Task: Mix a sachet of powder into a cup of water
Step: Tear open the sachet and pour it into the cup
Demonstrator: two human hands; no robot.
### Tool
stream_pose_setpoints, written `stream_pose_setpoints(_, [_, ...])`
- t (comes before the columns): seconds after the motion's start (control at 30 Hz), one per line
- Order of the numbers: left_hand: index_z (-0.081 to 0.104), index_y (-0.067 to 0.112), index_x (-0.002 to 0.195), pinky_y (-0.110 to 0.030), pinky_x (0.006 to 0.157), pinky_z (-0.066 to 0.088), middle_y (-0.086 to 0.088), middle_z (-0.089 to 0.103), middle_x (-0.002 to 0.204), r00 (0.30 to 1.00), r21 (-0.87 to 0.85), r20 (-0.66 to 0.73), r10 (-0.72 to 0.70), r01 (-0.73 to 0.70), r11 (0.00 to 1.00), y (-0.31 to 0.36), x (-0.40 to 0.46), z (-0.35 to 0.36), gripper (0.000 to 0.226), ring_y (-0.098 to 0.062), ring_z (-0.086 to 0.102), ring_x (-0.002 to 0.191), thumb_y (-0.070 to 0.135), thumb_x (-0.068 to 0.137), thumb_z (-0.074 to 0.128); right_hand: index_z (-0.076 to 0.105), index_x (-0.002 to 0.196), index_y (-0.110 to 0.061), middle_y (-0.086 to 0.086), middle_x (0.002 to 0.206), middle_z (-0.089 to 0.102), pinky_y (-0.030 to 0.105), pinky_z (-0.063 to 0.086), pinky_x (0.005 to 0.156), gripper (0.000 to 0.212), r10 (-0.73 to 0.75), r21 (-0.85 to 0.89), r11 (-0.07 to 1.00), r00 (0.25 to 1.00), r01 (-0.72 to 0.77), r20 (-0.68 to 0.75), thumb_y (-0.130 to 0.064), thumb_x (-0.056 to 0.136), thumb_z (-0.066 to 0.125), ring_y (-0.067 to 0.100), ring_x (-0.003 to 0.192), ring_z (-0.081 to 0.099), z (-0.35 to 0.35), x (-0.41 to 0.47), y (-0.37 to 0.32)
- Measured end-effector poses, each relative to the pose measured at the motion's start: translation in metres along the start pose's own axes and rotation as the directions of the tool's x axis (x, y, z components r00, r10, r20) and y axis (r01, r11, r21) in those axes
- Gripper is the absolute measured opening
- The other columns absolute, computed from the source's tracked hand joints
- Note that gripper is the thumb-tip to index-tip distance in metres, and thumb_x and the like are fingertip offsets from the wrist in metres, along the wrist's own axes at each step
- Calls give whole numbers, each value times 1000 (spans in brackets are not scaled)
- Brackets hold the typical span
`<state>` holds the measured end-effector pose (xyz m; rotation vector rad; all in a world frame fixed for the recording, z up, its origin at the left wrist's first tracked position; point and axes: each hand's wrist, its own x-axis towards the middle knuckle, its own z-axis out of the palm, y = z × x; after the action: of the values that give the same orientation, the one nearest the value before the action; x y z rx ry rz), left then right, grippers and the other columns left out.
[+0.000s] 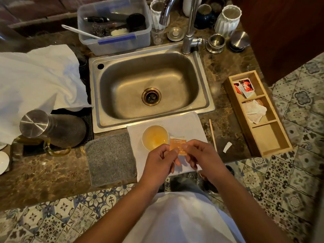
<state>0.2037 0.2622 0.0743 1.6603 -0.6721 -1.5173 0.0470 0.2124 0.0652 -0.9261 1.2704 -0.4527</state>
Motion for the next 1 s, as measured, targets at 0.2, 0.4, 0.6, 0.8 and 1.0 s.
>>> stream_pose_setpoints(0.2, [66,4,88,-19,49,43,3,65,59,992,234,120,-29,0,972,-14,30,54,28,-6,51,43,27,101,58,69,80,-5,5,59,59,28,40,50,26,66,30,998,968,-61,-242,-18,101,60,15,49,47,-48,-14,27])
stream_pose_setpoints(0.4, [72,9,78,-34,71,53,1,70,60,962,437,220,-161,50,898,-44,67,112,29,-15,61,56,29,96,62,72,82,-1,14,62,61,28,41,49,29,156,79,988,900,-136,-407,-20,101,61,18,48,47,-94,-17,66])
stream_pose_setpoints(0.6, [78,6,80,-25,68,50,-7,76,73,961,529,198,-193,61,846,-56,86,148,29,-11,64,64,30,93,69,73,78,-9,-2,53,63,19,40,42,28,212,23,973,838,-232,-503,-25,99,65,1,35,49,-124,-5,89])
stream_pose_setpoints(0.8, [76,11,63,-33,71,57,-9,75,65,951,461,107,-289,210,862,-65,97,170,28,-18,63,55,23,88,76,71,79,-16,1,63,68,9,37,37,21,193,-47,965,824,-256,-533,-27,97,67,-3,36,54,-137,5,100])
stream_pose_setpoints(1.0, [77,13,69,-26,64,54,-5,76,65,969,542,77,-234,156,826,-60,94,177,26,-8,62,50,34,83,81,71,86,-18,-1,61,69,37,54,59,16,254,28,958,802,-285,-540,-33,93,72,18,56,63,-141,17,113])
